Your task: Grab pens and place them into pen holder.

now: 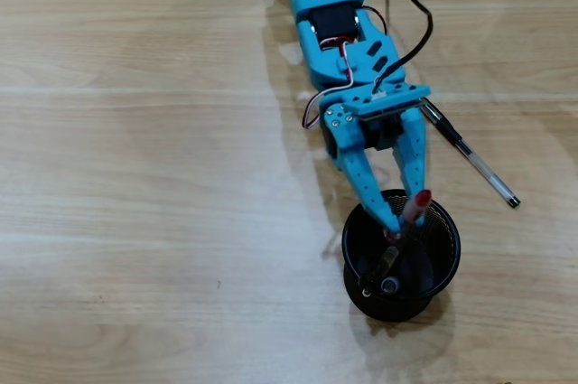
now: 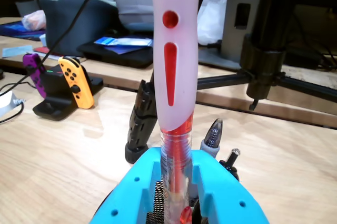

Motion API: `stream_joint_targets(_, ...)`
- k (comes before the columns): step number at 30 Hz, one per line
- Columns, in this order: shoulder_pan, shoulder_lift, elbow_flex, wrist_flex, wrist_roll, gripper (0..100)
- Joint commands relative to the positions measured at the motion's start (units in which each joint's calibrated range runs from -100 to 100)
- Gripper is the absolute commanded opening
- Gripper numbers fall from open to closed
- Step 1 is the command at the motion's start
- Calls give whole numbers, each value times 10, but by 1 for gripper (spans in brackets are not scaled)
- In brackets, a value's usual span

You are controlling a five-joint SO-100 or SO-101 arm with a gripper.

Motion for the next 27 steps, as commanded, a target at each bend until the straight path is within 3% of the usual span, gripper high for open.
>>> stream_joint_targets(1,5,-7,13,-42,-1,2)
stream_joint_targets(9,3,-8,16,-43,-1,2)
stream_joint_targets(15,-3,-8,16,-41,-1,10)
stream_joint_targets(27,-21,-56,56,-36,2,10)
